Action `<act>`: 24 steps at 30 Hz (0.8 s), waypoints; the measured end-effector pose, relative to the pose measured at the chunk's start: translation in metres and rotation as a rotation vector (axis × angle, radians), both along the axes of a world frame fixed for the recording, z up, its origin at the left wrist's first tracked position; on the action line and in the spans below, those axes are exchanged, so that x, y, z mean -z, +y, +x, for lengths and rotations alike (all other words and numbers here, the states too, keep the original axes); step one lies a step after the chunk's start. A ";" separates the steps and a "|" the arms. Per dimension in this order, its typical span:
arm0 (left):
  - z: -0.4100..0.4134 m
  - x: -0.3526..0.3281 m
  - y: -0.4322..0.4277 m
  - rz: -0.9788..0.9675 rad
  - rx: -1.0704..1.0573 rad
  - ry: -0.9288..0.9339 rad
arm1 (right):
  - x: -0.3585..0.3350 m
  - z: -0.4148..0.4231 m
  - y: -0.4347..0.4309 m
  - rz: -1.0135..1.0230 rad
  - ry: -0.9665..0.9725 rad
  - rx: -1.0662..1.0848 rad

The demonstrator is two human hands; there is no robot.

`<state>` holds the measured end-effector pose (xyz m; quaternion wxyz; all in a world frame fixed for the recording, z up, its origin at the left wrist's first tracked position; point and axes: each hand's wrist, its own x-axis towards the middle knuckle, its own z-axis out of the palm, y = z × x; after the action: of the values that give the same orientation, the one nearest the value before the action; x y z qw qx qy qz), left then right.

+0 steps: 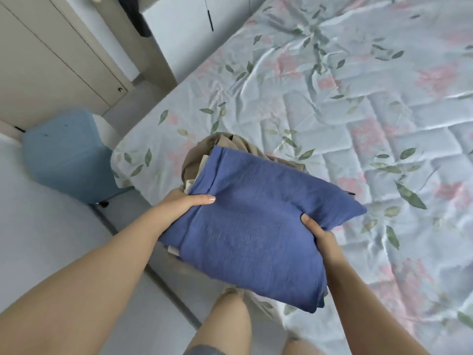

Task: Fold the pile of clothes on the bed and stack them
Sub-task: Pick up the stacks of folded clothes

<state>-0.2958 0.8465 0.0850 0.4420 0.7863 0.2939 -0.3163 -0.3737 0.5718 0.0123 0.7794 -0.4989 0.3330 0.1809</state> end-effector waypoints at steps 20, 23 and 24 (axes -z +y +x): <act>-0.010 0.098 -0.068 0.547 0.945 -0.185 | 0.051 -0.046 0.047 -0.483 0.387 -0.061; -0.039 0.078 -0.103 0.509 1.060 -0.193 | 0.034 -0.075 0.011 -0.657 0.324 -0.187; -0.052 0.073 -0.117 0.516 1.116 -0.202 | 0.029 -0.087 -0.004 -0.706 0.306 -0.219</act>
<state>-0.3477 0.7290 0.0120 0.0316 0.9289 -0.1377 -0.3424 -0.4611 0.5679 -0.0165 0.4777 -0.7358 0.4319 0.2095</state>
